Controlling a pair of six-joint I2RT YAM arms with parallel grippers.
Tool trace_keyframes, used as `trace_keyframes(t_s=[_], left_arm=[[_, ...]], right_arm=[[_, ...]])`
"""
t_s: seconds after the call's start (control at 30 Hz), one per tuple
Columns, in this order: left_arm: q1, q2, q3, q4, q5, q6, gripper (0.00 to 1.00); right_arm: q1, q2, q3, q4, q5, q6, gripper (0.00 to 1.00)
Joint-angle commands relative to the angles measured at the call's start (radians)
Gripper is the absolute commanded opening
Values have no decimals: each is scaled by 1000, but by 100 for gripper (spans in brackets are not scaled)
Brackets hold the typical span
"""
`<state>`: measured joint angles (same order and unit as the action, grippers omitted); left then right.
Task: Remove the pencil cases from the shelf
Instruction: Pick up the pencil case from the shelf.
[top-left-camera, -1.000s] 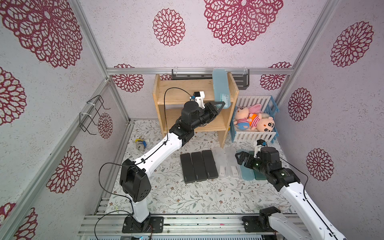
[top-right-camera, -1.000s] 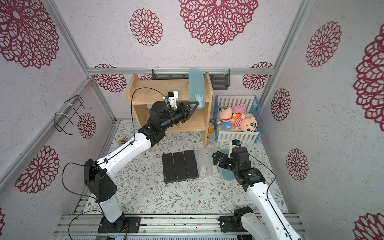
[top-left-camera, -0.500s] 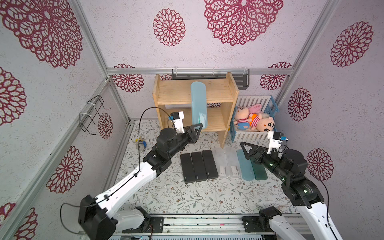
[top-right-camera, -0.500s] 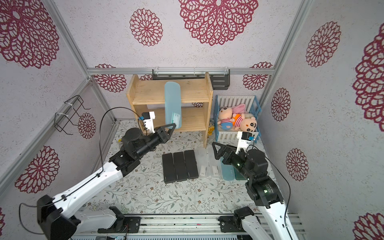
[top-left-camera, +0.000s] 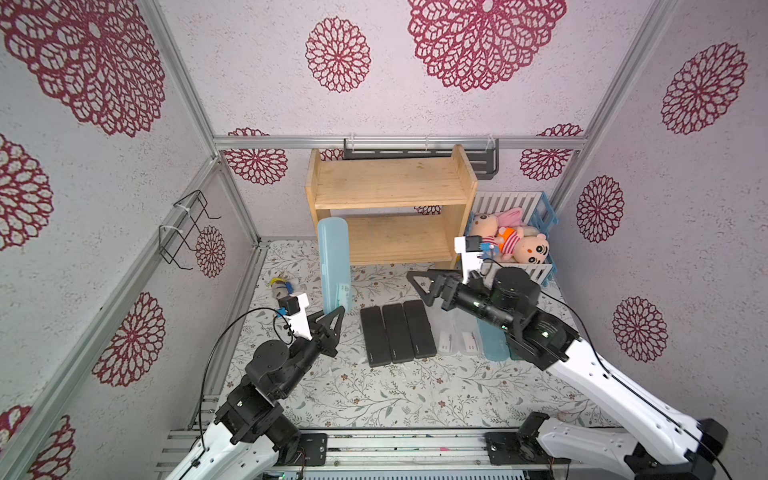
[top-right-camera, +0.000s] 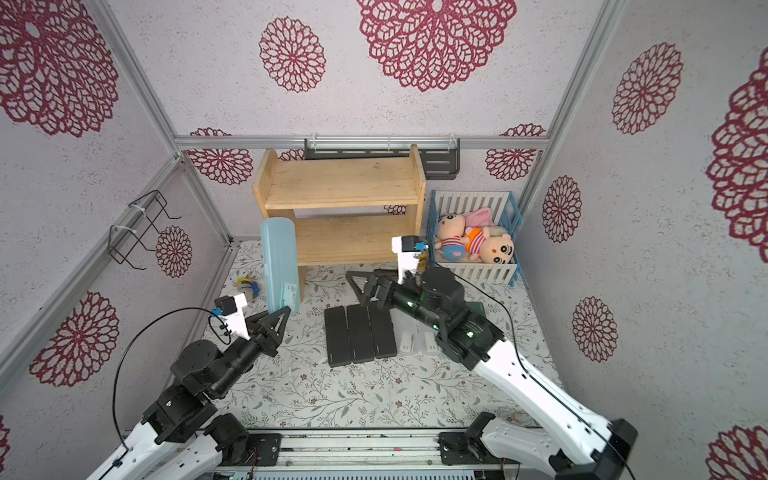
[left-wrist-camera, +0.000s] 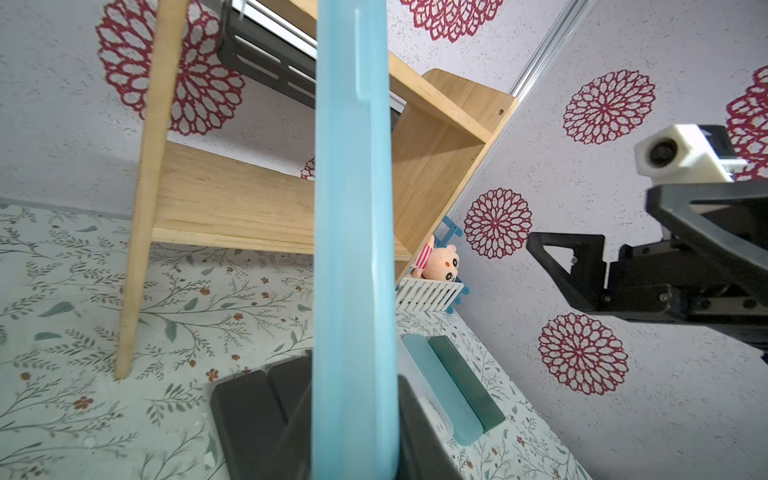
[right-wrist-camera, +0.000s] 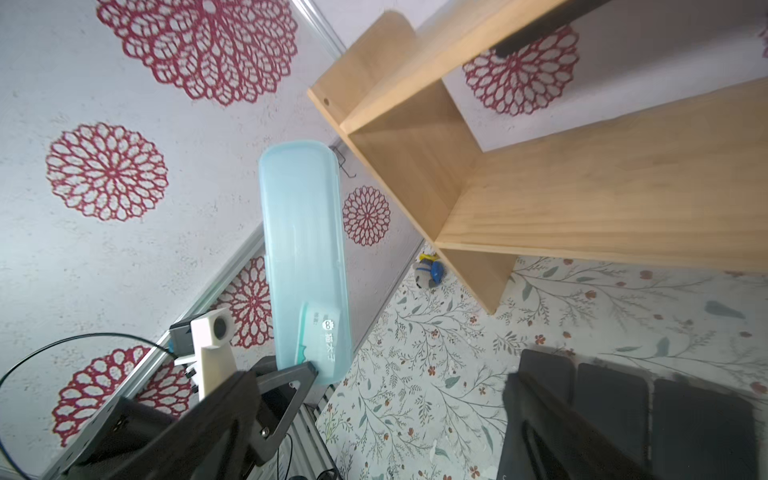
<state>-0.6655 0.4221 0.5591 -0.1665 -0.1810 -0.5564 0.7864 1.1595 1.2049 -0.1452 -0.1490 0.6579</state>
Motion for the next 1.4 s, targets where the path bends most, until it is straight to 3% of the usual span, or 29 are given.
trace_keyframes(t_s=[0.0,0.43,0.8,1.07,1.1,1.13,1.2,1.23,1.37], left_arm=[[-9,-91,-36,-64,-34,-3,0],[-8,-243,-89,-154,-26,-34,0],[-8,-304,-108,-180,-29,-44,0],[-9,-325,-116,-203,-49,-53,0],[-8,-327,-117,-209,-62,-59,15],[-8,-327,-117,-219,-87,-68,43],[-9,-322,-119,-241,-150,-90,77],[-8,-318,-116,-253,-180,-99,98],[-8,-309,-98,-316,-285,-137,97]], right_arm=[[66,88,116,81,46,-48,99],[226,501,464,26,68,-97,99],[267,688,656,-76,63,-117,99],[266,693,643,-99,97,-115,81],[267,691,634,-99,106,-119,79],[267,683,622,-100,117,-121,78],[265,668,589,-105,145,-117,74],[262,658,567,-104,154,-108,72],[252,612,467,-105,189,-93,68]])
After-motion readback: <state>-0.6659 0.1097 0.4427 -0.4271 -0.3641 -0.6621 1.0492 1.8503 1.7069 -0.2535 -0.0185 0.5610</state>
